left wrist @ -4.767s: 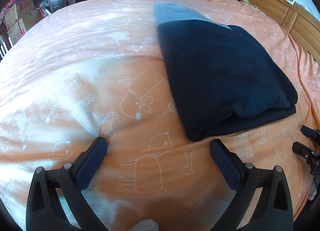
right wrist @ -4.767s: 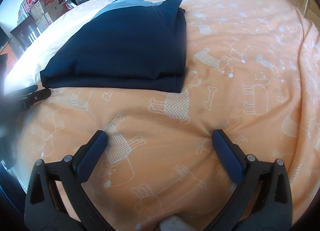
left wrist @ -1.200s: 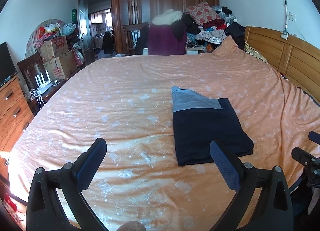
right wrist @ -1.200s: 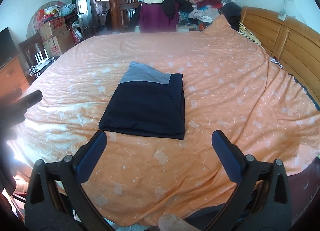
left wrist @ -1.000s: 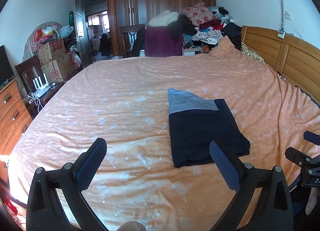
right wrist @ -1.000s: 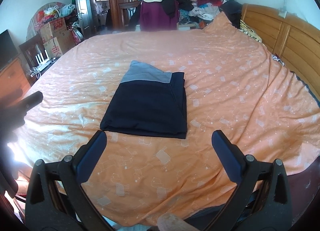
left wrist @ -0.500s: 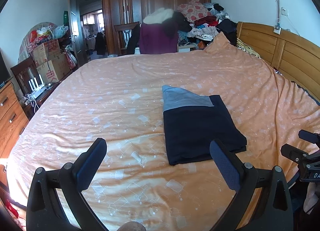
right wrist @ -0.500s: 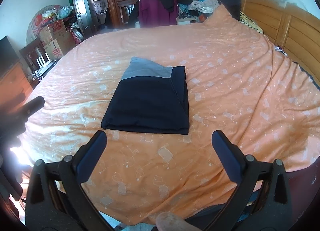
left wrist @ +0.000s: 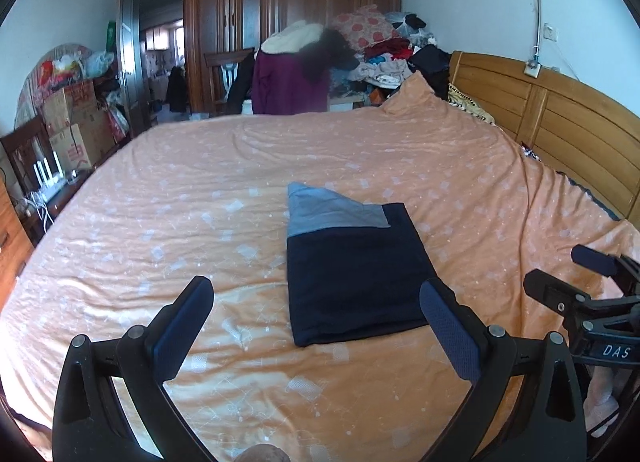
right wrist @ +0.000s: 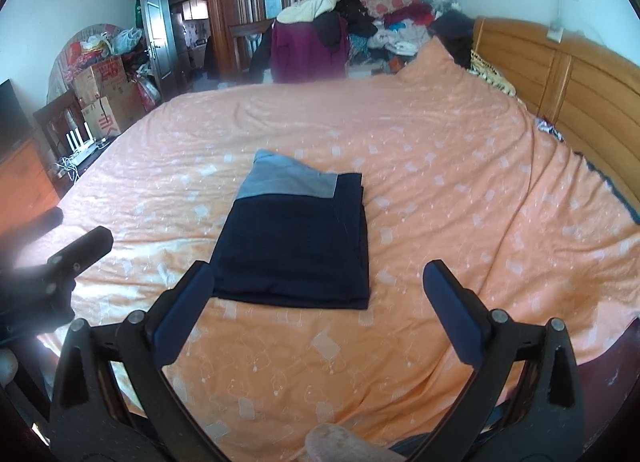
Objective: Fold small clothes
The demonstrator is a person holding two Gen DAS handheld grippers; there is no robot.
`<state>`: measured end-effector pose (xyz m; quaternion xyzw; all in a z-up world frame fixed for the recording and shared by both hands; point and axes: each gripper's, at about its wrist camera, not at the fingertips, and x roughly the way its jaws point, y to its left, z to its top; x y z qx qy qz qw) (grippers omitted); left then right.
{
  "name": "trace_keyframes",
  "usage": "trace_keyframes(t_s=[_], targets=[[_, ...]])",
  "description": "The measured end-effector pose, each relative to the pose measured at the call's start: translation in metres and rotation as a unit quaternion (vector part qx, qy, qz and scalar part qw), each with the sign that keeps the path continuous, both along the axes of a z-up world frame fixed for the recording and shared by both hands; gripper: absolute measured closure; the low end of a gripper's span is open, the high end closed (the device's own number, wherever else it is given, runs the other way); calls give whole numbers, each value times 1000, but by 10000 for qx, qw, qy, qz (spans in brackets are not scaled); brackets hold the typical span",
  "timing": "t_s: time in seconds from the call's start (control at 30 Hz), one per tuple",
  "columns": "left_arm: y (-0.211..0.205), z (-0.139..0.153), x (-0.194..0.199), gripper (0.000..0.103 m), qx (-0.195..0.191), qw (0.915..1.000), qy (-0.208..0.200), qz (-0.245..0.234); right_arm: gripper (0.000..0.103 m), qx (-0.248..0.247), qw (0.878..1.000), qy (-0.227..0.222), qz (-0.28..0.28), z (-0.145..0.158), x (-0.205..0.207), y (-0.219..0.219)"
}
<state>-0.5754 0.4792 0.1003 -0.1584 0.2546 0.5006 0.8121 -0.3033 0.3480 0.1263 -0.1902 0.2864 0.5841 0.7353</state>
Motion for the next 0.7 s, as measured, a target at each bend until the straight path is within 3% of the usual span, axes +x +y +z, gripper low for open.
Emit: trace_keyframes(t_s=[0.13,0.37,0.7], targets=[[-4,6,-3,0,197,9996,70,205,0,7,9999,103,70,-1,0,1],[-2,5,-3,0,142,9997,97,179,0,-40,9994,325,141,-5,1,7],[-4,3,1,0,110,9999,60,84,0,137,9999,-89,53,3,-6,5]])
